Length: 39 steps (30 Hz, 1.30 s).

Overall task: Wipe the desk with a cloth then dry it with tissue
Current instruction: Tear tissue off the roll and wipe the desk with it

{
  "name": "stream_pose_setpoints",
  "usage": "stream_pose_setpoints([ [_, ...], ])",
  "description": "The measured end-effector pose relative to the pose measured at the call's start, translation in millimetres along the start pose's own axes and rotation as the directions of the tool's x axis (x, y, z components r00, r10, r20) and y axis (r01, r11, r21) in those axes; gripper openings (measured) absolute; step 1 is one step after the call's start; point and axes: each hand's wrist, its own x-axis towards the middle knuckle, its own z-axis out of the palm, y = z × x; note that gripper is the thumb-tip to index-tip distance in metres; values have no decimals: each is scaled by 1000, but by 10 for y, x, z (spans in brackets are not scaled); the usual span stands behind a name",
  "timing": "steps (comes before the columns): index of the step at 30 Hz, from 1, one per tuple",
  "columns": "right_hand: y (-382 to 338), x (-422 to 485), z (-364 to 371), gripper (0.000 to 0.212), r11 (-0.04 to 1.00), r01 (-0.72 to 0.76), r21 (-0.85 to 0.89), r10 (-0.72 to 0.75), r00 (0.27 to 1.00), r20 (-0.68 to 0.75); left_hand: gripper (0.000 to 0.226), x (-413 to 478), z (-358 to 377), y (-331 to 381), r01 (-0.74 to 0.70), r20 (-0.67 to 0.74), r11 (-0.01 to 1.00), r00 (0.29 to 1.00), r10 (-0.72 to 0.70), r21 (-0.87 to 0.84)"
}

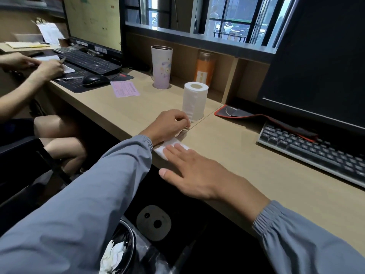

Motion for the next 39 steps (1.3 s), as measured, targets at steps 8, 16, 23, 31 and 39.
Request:
stream_pose_setpoints([
  [8,-52,-41,120,74,1000,-16,-6,16,998,-63,21,-24,-1,18,-24,4,997,1000,24,73],
  [16,43,-331,97,71,1000,-1,-23,0,999,-38,18,-26,3,12,-87,23,988,996,85,130],
  [23,-75,-199,138,81,999,-49,-4,49,997,-57,15,-15,14,43,-108,37,967,994,102,230],
  [31,2,-603,44,78,996,-93,-19,93,995,36,13,-15,27,31,-171,47,937,985,164,304],
  [39,-34,-588,106,83,990,-141,-17,141,990,-11,11,-39,20,-8,-247,69,903,969,238,352],
])
